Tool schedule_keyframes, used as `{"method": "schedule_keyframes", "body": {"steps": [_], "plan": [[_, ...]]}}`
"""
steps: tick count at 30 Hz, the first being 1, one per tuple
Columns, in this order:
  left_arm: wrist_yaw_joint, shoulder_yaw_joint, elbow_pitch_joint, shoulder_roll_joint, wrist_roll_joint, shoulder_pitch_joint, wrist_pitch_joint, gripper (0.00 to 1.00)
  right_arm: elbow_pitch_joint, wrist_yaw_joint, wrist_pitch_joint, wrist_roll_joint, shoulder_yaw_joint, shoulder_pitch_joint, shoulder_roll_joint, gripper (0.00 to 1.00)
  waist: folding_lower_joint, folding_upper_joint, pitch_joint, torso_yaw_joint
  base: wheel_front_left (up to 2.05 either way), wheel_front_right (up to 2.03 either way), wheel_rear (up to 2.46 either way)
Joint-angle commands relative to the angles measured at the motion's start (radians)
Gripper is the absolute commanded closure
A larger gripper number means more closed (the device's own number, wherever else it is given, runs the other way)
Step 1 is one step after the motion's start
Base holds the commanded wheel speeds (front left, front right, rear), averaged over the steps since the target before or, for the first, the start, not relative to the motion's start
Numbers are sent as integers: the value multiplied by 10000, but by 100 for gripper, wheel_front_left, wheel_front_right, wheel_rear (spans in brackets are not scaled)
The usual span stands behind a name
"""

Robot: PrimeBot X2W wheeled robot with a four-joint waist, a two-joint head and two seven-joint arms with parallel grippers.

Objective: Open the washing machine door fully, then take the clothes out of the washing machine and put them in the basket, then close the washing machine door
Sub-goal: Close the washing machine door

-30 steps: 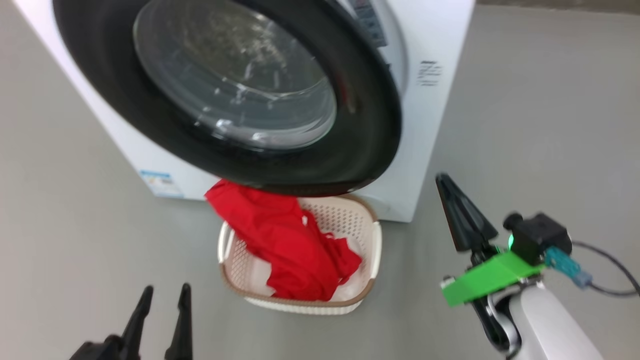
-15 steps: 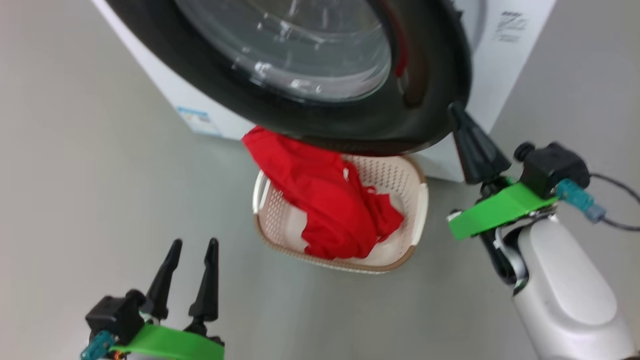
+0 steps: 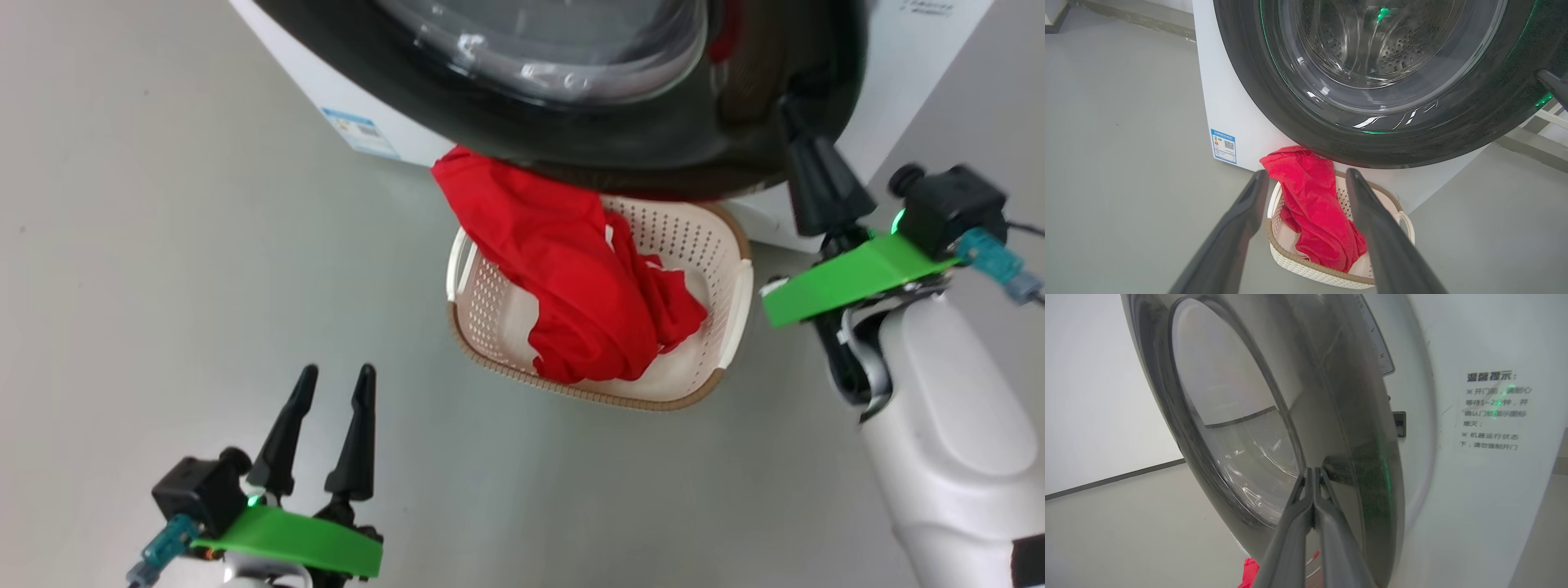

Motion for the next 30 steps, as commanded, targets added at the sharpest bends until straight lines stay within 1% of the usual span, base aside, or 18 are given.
{"method": "schedule_keyframes", "body": {"steps": [1, 9, 14, 17, 22, 26, 30], "plan": [[-54, 278, -189, 138, -64, -255, -49, 0, -227, 33, -63, -64, 10, -335, 162, 100, 0, 0, 223, 142, 0, 0, 0], [-54, 71, -197, 138, -350, -562, -49, 0, -254, 33, -63, -226, -591, -1139, 64, 100, 0, 0, 664, 377, 0, 0, 0], [-54, 27, -191, 138, -425, -693, -49, 0, -265, 33, -63, -324, -1108, -1710, 137, 100, 0, 0, 862, 412, 0, 0, 0], [-54, -5, -169, 137, -433, -757, -49, 0, -239, 33, -63, -353, -1247, -1941, 181, 100, 0, 0, 936, 405, 0, 0, 0], [-54, -7, -89, 137, -404, -828, -49, 0, -202, 33, -63, -373, -893, -1829, 228, 100, 0, 0, 828, 329, 0, 0, 0], [-54, 50, -19, 137, -310, -769, -49, 0, -85, 33, -63, -150, -530, -1374, 246, 100, 0, 0, 593, 214, 0, 0, 0], [-54, 229, 85, 137, -127, -649, -49, 0, -36, 33, -63, 71, 123, -572, 259, 100, 0, 0, 209, -28, 0, 0, 0]]}}
